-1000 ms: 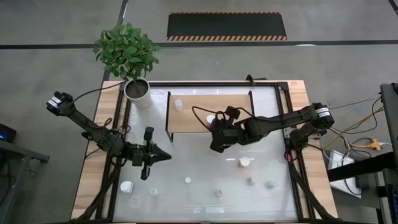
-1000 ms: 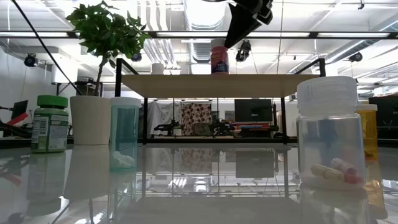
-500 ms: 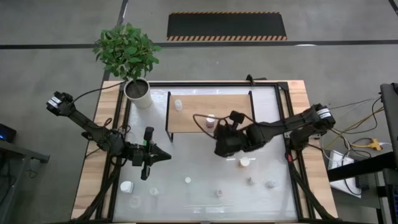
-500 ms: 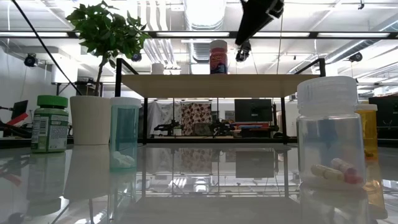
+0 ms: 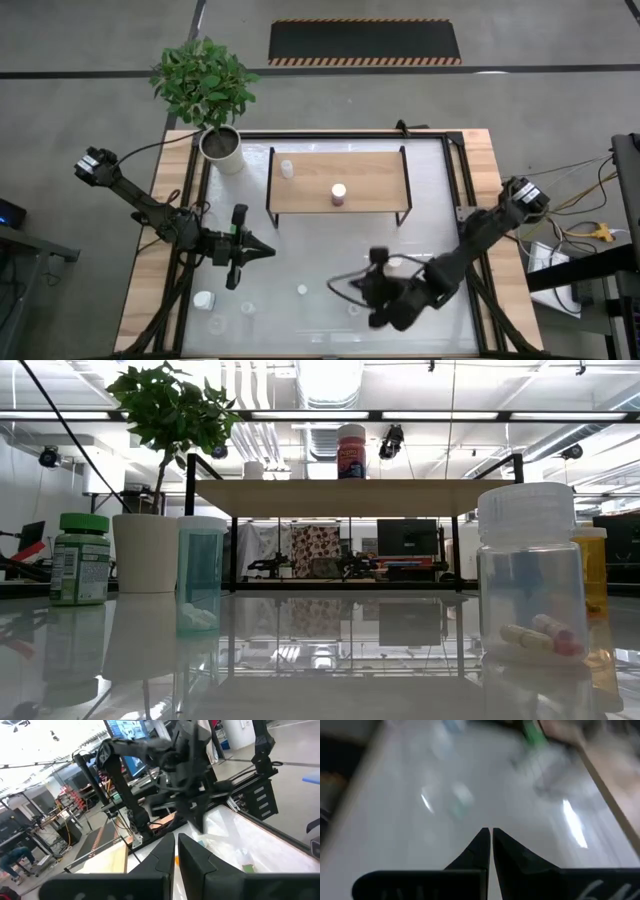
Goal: Pick and place medicine bottles onto shelf by color
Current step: Put the green pill bottle on the shelf
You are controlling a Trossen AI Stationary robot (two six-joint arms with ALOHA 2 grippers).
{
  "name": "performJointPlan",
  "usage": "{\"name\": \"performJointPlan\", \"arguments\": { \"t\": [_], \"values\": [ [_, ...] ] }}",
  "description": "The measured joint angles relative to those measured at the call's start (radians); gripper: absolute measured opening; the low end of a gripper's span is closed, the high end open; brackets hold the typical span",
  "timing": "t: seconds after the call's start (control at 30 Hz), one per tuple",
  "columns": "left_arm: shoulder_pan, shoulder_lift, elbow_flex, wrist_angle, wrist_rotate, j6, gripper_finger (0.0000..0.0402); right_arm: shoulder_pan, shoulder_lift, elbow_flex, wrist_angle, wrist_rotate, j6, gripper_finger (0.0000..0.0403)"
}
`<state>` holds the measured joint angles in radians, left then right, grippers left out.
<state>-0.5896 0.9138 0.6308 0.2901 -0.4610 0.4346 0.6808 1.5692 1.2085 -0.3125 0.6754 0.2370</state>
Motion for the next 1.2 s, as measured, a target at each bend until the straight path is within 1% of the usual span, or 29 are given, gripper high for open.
{"name": "performJointPlan", "arguments": {
  "t": [0.03, 0.07, 0.13, 0.17, 0.23, 0.3, 0.37, 0.43, 0.47, 0.53, 0.6, 0.67, 0.73, 0.77, 0.83, 0.87, 0.93, 1.0, 1.1, 1.2],
  "values": [
    [0.0, 0.0, 0.0, 0.0, 0.0, -0.016, 0.0005, 0.009, 0.0, -0.052, 0.173, -0.011, -0.091, 0.0012],
    [0.0, 0.0, 0.0, 0.0, 0.0, -0.037, 0.0005, 0.013, 0.0, -0.109, 0.352, -0.049, -0.195, 0.0012],
    [0.0, 0.005, 0.0, 0.003, 0.0, -0.093, 0.0005, 0.005, 0.001, -0.23, 0.71, -0.192, -0.379, 0.0012],
    [0.0, 0.011, 0.0, 0.004, 0.0, -0.131, 0.0005, -0.009, 0.001, -0.289, 0.853, -0.269, -0.438, 0.0012],
    [0.0, 0.031, 0.0, 0.008, 0.0, -0.229, 0.0005, -0.043, -0.005, -0.392, 1.062, -0.391, -0.501, 0.0012],
    [0.0, 0.061, 0.0, 0.028, 0.0, -0.346, 0.0005, -0.073, -0.028, -0.475, 1.176, -0.43, -0.535, 0.0012],
    [0.0, 0.085, 0.001, 0.034, 0.0, -0.458, 0.0005, -0.098, -0.081, -0.54, 1.212, -0.434, -0.562, 0.0012],
    [0.0, 0.1, 0.017, 0.003, 0.001, -0.602, 0.0005, -0.122, -0.155, -0.596, 1.205, -0.44, -0.566, 0.0012],
    [0.0, 0.104, 0.028, -0.037, 0.0, -0.68, 0.0005, -0.134, -0.194, -0.622, 1.198, -0.439, -0.557, 0.0012],
    [0.0, 0.105, 0.059, -0.174, 0.001, -0.861, 0.0005, -0.148, -0.278, -0.671, 1.17, -0.434, -0.514, 0.0012],
    [0.0, 0.1, 0.105, -0.417, 0.003, -1.079, 0.0005, -0.151, -0.361, -0.709, 1.137, -0.436, -0.451, 0.0012],
    [-0.001, 0.099, 0.167, -0.734, 0.011, -1.354, 0.0005, -0.149, -0.436, -0.744, 1.099, -0.443, -0.389, 0.0012],
    [0.0, 0.108, 0.212, -1.074, 0.047, -1.641, 0.0005, -0.138, -0.489, -0.768, 1.07, -0.445, -0.341, 0.0012],
    [0.0, 0.117, 0.22, -1.204, 0.061, -1.761, 0.0005, -0.131, -0.507, -0.783, 1.065, -0.444, -0.33, 0.0012],
    [0.001, 0.135, 0.219, -1.389, 0.071, -1.947, 0.0005, -0.117, -0.528, -0.804, 1.063, -0.448, -0.332, 0.0012],
    [0.002, 0.138, 0.215, -1.439, 0.084, -2.018, 0.0005, -0.112, -0.534, -0.812, 1.064, -0.451, -0.339, 0.0012],
    [0.011, 0.138, 0.21, -1.484, 0.128, -2.079, 0.0005, -0.109, -0.541, -0.823, 1.062, -0.449, -0.348, 0.0012],
    [0.017, 0.133, 0.209, -1.484, 0.147, -2.08, 0.0008, -0.109, -0.54, -0.83, 1.065, -0.447, -0.349, 0.0012],
    [0.02, 0.115, 0.209, -1.485, 0.094, -2.078, 0.0025, -0.109, -0.538, -0.836, 1.062, -0.448, -0.35, 0.0012],
    [0.026, 0.097, 0.206, -1.485, 0.088, -2.078, 0.0055, -0.109, -0.538, -0.834, 1.058, -0.448, -0.335, 0.0012]
  ]
}}
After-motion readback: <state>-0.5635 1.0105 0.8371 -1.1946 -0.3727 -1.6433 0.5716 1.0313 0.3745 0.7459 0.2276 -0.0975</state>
